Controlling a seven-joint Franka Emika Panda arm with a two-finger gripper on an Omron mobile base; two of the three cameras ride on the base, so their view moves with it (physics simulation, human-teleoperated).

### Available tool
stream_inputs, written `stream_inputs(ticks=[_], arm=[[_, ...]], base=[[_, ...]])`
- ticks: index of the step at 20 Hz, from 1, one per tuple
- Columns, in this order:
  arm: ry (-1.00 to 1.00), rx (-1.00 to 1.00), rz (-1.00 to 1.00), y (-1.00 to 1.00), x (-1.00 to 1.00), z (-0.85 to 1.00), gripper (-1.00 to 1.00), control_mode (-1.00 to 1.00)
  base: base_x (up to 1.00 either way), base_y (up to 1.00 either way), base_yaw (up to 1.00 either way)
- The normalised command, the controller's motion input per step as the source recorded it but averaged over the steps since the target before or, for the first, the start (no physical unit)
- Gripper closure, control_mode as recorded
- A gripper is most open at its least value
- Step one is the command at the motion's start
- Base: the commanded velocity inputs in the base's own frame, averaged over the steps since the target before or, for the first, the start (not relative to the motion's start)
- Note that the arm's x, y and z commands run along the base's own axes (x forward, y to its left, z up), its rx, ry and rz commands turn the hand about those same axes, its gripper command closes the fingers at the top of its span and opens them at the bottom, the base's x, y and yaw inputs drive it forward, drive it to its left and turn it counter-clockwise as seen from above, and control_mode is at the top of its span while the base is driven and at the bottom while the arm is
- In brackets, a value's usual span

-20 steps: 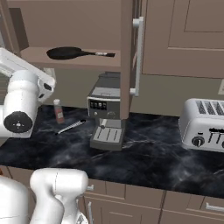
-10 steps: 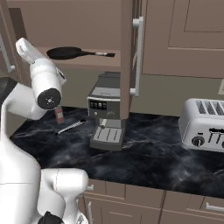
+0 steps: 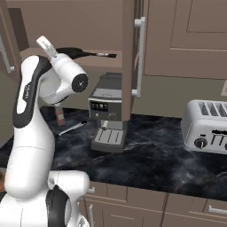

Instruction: Pick the pan from the cabinet and place it on the stove. Then turn on the stove burner for the pan.

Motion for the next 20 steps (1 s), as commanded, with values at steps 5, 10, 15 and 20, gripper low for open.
stream_inputs(ticks=[5, 10, 15, 20], arm=[[0.15, 0.0, 0.24, 0.07, 0.64, -0.11, -1.0, -1.0], [0.09, 0.0, 0.25, 0.42, 0.18, -0.06, -1.0, -1.0], [0.06, 0.0, 0.23, 0.57, 0.0, -0.05, -1.0, -1.0], [0.04, 0.0, 0.22, 0.59, -0.01, -0.06, -1.0, -1.0]], base=[[0.0, 0.0, 0.0], [0.0, 0.0, 0.0], [0.0, 0.0, 0.0], [0.0, 0.0, 0.0]])
